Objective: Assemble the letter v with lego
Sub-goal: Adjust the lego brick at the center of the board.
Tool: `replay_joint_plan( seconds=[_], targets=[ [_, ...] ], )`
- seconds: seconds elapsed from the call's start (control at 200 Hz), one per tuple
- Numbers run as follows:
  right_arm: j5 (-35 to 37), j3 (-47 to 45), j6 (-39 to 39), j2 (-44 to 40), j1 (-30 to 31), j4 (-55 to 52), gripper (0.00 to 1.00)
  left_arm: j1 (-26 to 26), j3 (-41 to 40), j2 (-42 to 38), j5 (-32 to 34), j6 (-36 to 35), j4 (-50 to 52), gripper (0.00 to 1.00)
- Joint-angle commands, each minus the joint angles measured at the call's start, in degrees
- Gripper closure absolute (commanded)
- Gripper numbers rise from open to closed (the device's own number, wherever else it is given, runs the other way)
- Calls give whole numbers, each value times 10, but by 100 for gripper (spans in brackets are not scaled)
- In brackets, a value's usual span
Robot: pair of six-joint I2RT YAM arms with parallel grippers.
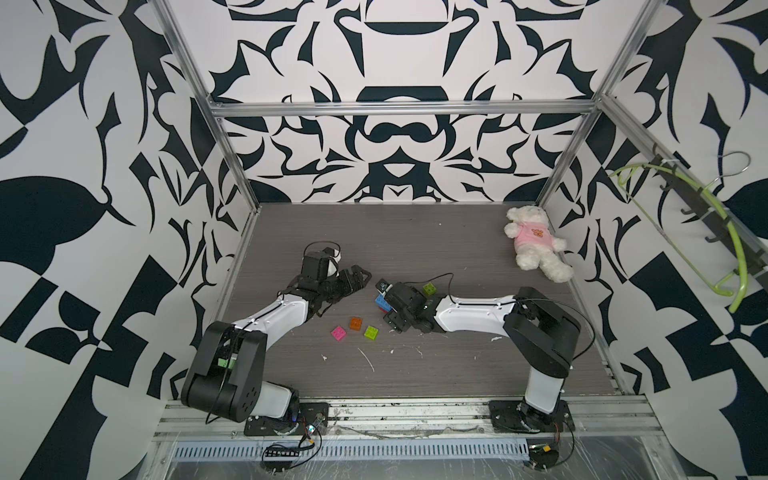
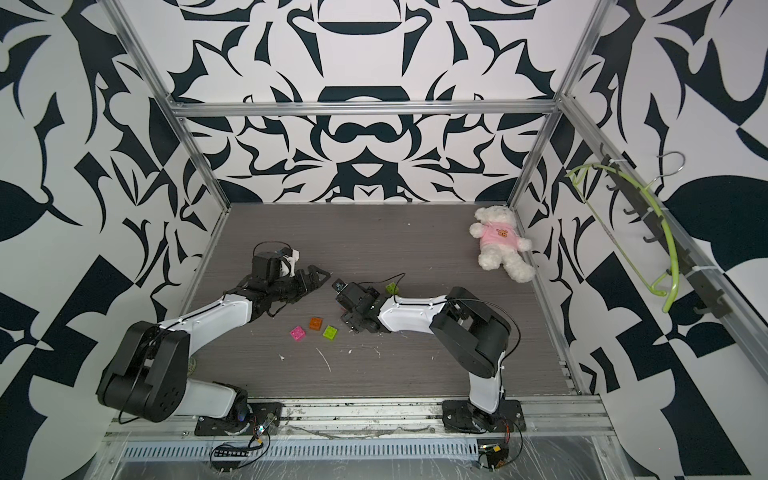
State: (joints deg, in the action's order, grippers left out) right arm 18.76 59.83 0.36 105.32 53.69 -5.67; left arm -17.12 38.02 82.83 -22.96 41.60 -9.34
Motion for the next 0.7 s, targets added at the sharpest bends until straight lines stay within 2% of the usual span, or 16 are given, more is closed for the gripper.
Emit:
replay_joint_plan(
  seconds=[0.0,0.27,0.31,0.525,0.695],
  targets=[
    [8,9,-9,-23,-17,15,15,2,-20,27,-47,28,-68,7],
    [-30,-8,-4,-45,-38,23,17,-5,-58,84,-76,97,-196,14],
    [-39,-13,0,-54,-38,21,17,-9,-68,89,-69,112,-218,19],
    [-94,-54,26,-130,-51,12,17,-61,-114,119,-28,191,-348,19],
    [-105,-84,56,-206,-93,-8,17,-90,-142,194,-3,264,-501,27]
  ],
)
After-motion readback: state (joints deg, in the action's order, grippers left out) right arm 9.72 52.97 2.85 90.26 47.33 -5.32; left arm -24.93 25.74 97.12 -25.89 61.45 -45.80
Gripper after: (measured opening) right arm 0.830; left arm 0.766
